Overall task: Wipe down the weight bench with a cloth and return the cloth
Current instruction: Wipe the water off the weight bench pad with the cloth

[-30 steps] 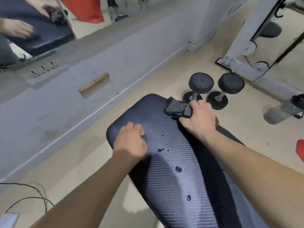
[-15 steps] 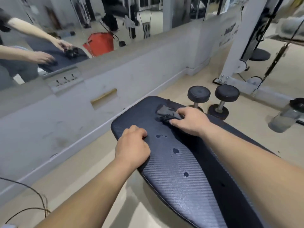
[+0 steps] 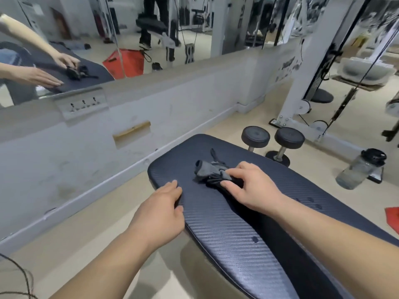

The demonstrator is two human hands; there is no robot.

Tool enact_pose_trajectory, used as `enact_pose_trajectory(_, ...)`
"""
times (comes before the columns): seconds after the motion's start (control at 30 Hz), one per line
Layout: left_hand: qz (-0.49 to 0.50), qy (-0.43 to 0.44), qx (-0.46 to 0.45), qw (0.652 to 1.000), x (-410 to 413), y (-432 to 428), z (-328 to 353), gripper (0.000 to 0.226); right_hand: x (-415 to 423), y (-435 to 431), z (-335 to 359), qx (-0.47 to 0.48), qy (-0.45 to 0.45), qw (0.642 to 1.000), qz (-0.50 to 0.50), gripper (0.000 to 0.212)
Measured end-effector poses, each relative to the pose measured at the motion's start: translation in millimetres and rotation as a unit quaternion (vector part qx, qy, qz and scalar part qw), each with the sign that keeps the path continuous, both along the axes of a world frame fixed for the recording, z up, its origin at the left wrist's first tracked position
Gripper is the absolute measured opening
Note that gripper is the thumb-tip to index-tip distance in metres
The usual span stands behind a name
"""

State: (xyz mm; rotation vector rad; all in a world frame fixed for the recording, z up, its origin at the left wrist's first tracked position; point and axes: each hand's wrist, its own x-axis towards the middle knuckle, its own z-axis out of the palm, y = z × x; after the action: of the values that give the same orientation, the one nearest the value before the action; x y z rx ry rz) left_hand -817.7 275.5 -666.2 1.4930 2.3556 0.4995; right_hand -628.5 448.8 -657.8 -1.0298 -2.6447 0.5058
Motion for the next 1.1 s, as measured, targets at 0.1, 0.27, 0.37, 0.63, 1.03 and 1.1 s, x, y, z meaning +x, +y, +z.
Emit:
enact_pose_trajectory(0.1,0.023,0.002,-0.003,1.0,-12.3,-6.2,-3.2,0.059,-33.2,33.1,-1.0,0.011,0.017,0.996,-0.086,0.023)
enact_pose_trajectory(0.27,0.044,-0.053,0.042,0.997,-20.3,-7.3,-7.0,0.067,-100.0,39.5,-12.2,0.074,-0.022,0.979,-0.189,0.033)
enact_pose_trajectory(0.37,0.054,-0.093,0.061,0.992,-33.2,-9.3,-10.9,0.077,-109.6,15.6,-11.8,0.08,-0.018,0.989,-0.121,0.031)
enact_pose_trajectory(0.63,0.049,-0.141,0.095,0.984,-39.4,-14.0,-13.6,0.056,-68.1,-37.5,7.1,0.021,-0.015,0.99,0.142,0.038)
enact_pose_trajectory(1.03,0.049,-0.151,0.103,0.982,-41.6,-14.7,-14.7,0.076,-149.2,-21.2,-11.6,0.125,-0.019,0.989,-0.076,0.03)
enact_pose_trajectory(1.1,0.056,-0.142,0.093,0.984,-40.9,-14.2,-12.8,0.065,-128.5,-44.6,-10.1,0.126,-0.001,0.992,0.019,0.03)
